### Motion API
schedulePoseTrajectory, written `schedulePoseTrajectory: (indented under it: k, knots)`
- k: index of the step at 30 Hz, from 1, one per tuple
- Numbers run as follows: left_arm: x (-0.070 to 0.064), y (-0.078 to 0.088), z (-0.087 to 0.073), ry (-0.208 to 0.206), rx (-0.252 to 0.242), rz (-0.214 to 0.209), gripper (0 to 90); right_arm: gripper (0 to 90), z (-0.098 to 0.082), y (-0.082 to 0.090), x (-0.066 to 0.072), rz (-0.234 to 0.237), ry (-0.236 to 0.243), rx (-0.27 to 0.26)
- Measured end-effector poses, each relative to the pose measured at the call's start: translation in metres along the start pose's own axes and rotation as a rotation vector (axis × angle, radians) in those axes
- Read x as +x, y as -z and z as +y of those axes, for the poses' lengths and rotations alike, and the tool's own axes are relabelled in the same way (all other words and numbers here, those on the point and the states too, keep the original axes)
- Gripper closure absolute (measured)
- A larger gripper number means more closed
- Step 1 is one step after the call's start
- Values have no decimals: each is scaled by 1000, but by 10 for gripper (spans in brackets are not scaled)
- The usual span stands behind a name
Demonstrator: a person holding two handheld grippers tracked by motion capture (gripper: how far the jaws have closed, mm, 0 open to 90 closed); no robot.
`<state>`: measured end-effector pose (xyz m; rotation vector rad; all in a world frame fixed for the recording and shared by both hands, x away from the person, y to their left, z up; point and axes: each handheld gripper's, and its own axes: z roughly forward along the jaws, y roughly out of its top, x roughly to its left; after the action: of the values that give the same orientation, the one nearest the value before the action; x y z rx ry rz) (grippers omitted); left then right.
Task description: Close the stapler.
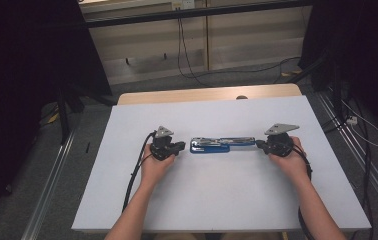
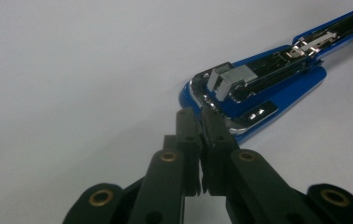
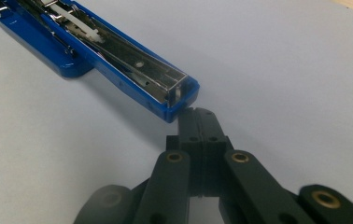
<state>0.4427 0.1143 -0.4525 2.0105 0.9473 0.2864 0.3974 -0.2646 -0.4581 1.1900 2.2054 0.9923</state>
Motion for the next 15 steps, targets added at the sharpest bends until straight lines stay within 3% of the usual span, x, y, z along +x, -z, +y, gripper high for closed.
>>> schedulePoseTrajectory:
  k: [15]
  knots:
    - [-9,-12,1,-34,35,-9,900,900,-1,-3,-1,14,-14,22]
